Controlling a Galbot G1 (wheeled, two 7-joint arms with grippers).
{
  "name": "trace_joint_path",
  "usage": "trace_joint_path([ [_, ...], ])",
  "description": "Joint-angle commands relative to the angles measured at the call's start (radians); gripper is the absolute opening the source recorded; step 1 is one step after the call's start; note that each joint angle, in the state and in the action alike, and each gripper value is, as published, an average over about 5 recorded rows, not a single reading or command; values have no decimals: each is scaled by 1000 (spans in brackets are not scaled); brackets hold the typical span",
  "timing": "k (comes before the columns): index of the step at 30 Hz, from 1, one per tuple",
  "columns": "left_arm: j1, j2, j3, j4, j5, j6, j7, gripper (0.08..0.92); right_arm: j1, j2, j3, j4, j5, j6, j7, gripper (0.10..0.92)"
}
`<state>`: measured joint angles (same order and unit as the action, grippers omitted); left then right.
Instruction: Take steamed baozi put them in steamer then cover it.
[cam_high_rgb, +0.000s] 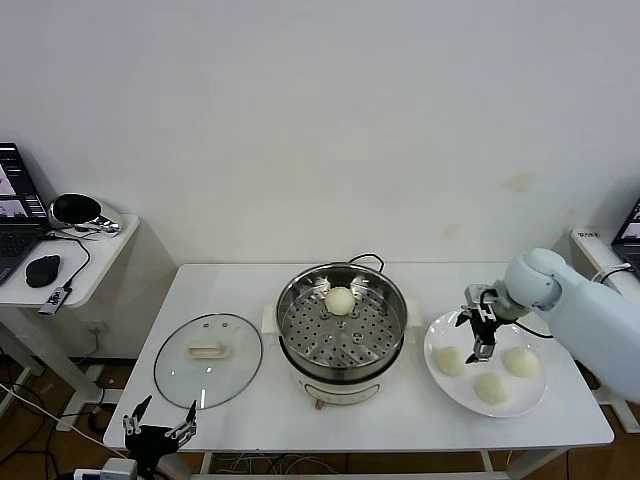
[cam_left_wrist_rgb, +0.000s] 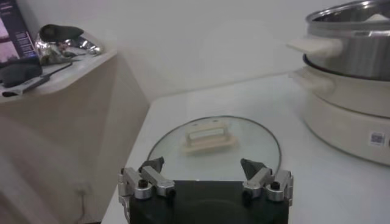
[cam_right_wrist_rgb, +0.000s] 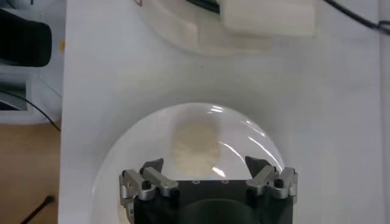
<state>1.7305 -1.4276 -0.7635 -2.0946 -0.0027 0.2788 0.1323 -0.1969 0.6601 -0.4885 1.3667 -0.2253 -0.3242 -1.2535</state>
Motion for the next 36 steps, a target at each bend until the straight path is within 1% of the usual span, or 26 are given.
trace_joint_path([
  [1, -1, 0, 1, 5, 1, 1, 1, 823, -42, 39, 27, -50, -29, -4, 16, 823],
  [7, -1, -2, 4, 7, 4, 1, 3, 823, -55, 49, 26, -58, -62, 5, 4, 823],
  [15, 3, -6, 6, 10, 8, 0, 2, 823, -80, 86, 42, -92, -82, 11, 57, 823],
  [31, 2, -8, 7, 16, 10, -1, 2, 823, -88, 112, 46, -117, -111, 12, 48, 823],
  [35, -2, -8, 9, 20, 11, -1, 3, 823, -86, 114, 48, -126, -110, 6, 43, 788],
  [36, -2, -8, 9, 21, 11, -1, 3, 823, -86, 115, 49, -129, -109, 5, 41, 760],
])
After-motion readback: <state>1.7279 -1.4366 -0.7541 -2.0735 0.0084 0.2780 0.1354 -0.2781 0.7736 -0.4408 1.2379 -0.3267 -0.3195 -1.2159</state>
